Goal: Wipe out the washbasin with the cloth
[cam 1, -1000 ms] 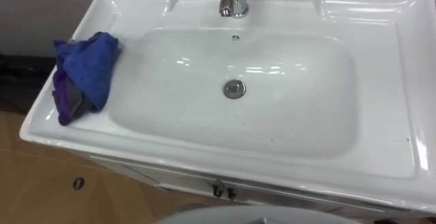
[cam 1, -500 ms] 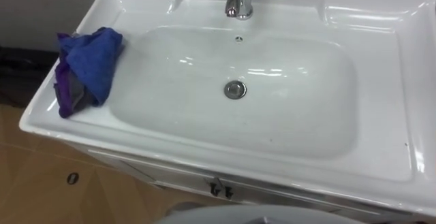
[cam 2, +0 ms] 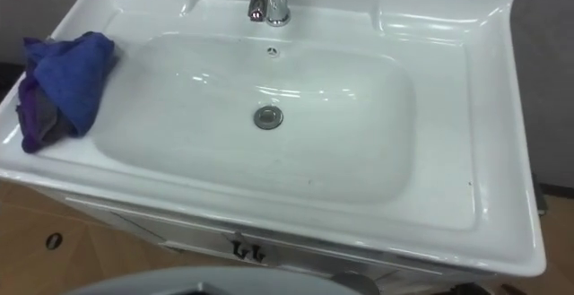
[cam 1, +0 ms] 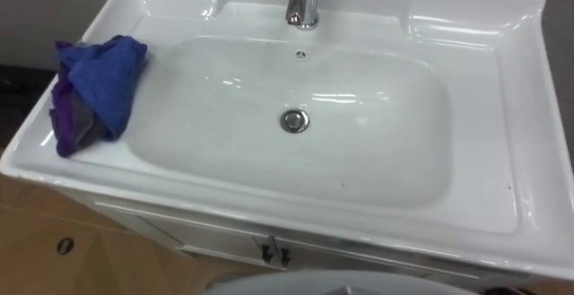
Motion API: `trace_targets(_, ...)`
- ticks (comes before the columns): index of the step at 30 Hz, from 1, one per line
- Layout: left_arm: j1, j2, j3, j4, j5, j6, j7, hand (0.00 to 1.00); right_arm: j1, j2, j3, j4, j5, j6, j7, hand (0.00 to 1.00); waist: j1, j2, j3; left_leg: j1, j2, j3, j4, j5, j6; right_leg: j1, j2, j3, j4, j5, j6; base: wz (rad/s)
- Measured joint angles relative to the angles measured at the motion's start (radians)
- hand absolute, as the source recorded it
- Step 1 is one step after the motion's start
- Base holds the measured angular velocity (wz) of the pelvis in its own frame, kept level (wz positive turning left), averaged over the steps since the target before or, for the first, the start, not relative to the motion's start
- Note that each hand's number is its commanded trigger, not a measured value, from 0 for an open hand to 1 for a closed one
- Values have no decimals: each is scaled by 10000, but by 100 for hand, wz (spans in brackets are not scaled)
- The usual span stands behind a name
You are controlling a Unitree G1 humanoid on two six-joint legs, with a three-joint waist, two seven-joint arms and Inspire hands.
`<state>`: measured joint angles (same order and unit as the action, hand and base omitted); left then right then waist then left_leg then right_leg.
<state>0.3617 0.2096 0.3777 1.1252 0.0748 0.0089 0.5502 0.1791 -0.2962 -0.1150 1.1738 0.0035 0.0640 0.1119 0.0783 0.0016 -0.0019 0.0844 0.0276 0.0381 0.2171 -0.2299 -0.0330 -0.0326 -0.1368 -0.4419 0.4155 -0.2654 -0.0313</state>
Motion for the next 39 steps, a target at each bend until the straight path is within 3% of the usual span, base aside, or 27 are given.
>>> trace_targets(5, -171, 0, -126, -10, -40, 142, -453, 0, 31, 227, 44, 51, 390, 15, 15, 0, -244, -33, 10, 261, -8, 45, -220, -2, 18, 210, 51, 48, -195, 50, 96, -2)
trace_targets(14, -973, 2, -408, 227, 18, 455, -915, 0, -13, 325, 146, 75, 439, 132, 109, 0, -252, -76, 5, 300, -31, 513, -224, -127, 195, 93, 59, 360, -245, 131, 243, -11)
trace_targets(23, -1064, -36, -392, 206, 47, 950, -1716, 0, -46, 494, 147, 329, 482, 528, 283, 0, -181, -70, -4, 309, -60, 853, -137, -239, 364, 46, 122, 615, -404, 291, 406, -9)
trace_targets(33, -1153, -92, -528, 219, 53, 1182, -2842, 0, -187, 601, 160, 350, 477, 689, 442, 0, -202, -102, 7, 283, -142, 1025, -122, -324, 486, -37, 3, 793, -395, 406, 515, -5)
trace_targets(39, -1358, -105, -1176, 208, 601, 1369, -3400, 0, -283, 607, 162, 352, 329, 689, 435, 0, -224, -105, 10, 226, -177, 1034, -25, -374, 588, -76, -15, 834, -380, 489, 596, -1)
